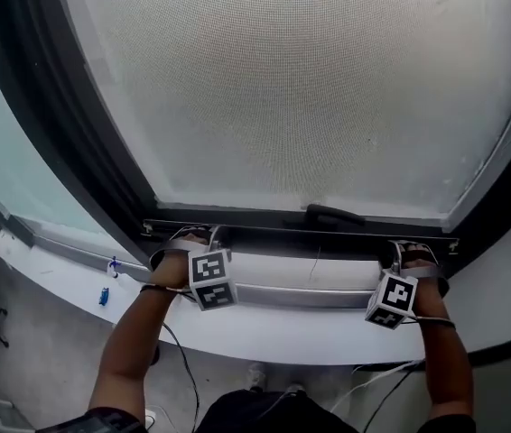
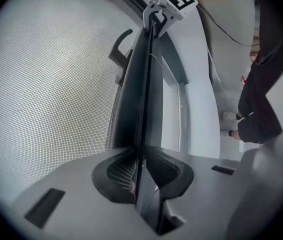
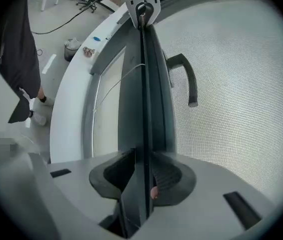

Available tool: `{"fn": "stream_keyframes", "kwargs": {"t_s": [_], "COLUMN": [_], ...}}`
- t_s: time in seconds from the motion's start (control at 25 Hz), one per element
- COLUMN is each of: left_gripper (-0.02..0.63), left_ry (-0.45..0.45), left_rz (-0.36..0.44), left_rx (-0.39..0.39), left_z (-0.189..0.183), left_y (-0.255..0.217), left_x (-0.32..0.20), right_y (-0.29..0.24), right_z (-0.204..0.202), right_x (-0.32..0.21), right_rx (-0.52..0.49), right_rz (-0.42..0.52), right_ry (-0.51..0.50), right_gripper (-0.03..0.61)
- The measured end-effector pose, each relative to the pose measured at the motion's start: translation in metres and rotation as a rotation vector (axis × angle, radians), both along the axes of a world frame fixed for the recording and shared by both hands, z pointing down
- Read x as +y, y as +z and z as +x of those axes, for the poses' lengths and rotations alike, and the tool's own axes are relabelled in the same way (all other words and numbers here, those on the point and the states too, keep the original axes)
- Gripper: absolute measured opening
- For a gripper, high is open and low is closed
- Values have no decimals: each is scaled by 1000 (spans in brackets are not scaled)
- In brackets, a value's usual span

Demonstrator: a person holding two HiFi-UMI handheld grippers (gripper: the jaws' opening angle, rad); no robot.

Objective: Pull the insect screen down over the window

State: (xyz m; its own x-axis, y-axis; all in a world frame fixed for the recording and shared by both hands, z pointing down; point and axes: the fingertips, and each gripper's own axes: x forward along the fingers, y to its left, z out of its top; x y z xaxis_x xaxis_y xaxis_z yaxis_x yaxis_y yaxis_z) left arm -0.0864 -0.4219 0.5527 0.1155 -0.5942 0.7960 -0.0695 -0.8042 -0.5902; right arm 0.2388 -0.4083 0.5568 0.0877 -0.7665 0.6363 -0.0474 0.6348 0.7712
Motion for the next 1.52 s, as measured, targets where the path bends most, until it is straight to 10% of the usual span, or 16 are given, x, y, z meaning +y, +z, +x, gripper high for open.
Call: {"fn": "stream_keyframes", "kwargs": {"t_s": [0.76, 0.92, 1.32, 1.52], "left_gripper": [57, 146, 152, 152], "left_ry": [51, 78, 86, 67], "left_rz": [17, -18, 134, 181], "left_rx": [58, 72, -2, 150], "left_z": [-3, -1, -7, 2], "left_y": [3, 11, -2, -22], "left_x": [-9, 0, 11, 24], "right_y": [-6, 0, -2, -13], "right_z": [-3, -9, -2, -10], "right_x": [6, 23, 24, 35], "right_rx": [-35, -37, -35, -102], "right_rz": [-37, -127, -41, -10], "right_ry": [-28, -52, -79, -81], "right_gripper": [106, 211, 235, 235]}}
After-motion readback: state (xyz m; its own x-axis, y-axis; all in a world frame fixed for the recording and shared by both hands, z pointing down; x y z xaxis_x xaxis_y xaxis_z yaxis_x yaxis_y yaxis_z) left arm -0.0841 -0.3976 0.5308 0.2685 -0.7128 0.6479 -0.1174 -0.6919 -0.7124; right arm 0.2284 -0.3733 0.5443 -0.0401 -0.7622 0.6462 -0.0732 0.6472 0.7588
